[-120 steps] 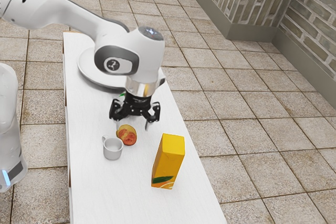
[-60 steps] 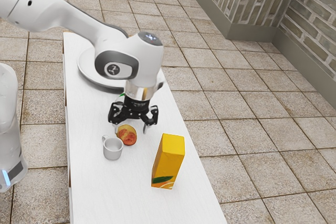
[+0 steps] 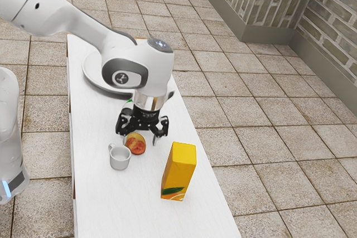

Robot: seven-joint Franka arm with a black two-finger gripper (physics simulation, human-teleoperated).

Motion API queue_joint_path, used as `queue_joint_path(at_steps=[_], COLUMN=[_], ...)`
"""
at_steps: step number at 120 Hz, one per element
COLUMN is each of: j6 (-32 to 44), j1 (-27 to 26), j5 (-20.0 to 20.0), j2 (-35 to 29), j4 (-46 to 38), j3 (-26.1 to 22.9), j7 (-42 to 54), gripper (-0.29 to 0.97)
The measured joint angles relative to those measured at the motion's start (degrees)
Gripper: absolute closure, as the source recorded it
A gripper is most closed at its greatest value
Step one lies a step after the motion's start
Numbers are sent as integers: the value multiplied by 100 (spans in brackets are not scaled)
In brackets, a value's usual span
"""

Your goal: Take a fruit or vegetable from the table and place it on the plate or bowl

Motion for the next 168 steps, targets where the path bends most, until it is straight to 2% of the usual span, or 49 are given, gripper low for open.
queue_joint_path(at_steps=[6, 22, 31, 74, 96, 115, 126, 168], j6=[8, -10, -35, -411, -693, -893, -969, -1133], j1=[2, 8, 8, 7, 28, 673, 969, 1195], j5=[-2, -5, -5, -3, 54, 213, 260, 507], j2=[2, -8, -9, -504, -552, -34, 95, 112], j4=[0, 0, 1, 87, 681, 1465, 1627, 1663], j3=[2, 24, 42, 217, 840, 965, 999, 1716], j7=[13, 86, 124, 249, 301, 361, 404, 534], gripper=[4, 29, 36, 39, 38, 38, 39, 38])
